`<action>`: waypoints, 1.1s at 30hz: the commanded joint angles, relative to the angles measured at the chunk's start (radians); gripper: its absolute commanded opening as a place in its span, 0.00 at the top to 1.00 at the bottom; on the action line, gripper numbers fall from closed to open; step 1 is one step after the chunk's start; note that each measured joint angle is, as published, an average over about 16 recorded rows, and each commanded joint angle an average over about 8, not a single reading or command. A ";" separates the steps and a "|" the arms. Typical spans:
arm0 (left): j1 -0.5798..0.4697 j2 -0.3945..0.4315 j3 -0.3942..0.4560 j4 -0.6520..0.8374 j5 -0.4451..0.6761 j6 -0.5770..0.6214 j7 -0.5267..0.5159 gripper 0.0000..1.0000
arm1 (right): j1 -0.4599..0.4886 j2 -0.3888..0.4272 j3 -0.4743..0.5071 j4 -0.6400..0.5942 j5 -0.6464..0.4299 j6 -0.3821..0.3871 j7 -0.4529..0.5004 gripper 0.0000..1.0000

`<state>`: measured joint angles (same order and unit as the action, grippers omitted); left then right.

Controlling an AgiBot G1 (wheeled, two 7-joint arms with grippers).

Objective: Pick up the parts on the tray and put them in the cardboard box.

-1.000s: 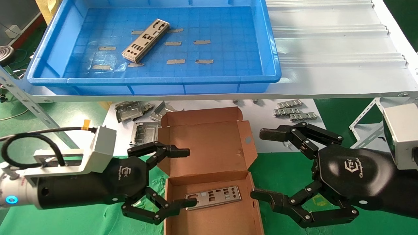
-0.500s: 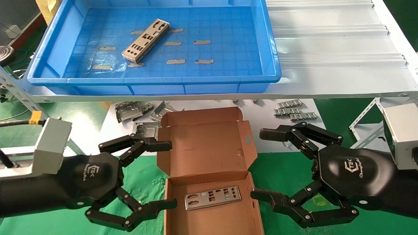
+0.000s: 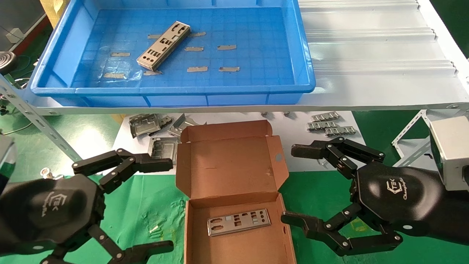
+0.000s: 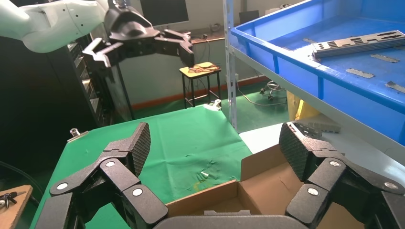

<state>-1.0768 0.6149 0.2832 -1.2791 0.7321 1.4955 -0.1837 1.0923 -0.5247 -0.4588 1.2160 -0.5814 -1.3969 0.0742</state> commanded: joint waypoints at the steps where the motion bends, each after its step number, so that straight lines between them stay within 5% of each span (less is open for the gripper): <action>1: 0.008 -0.012 -0.013 -0.017 -0.008 0.001 -0.008 0.00 | 0.000 0.000 0.000 0.000 0.000 0.000 0.000 0.00; 33: 0.002 -0.003 -0.003 -0.004 -0.001 0.000 -0.003 0.00 | 0.000 0.000 0.000 0.000 0.000 0.000 0.000 0.00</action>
<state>-1.0745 0.6118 0.2801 -1.2831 0.7306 1.4959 -0.1870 1.0921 -0.5247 -0.4587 1.2160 -0.5812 -1.3967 0.0742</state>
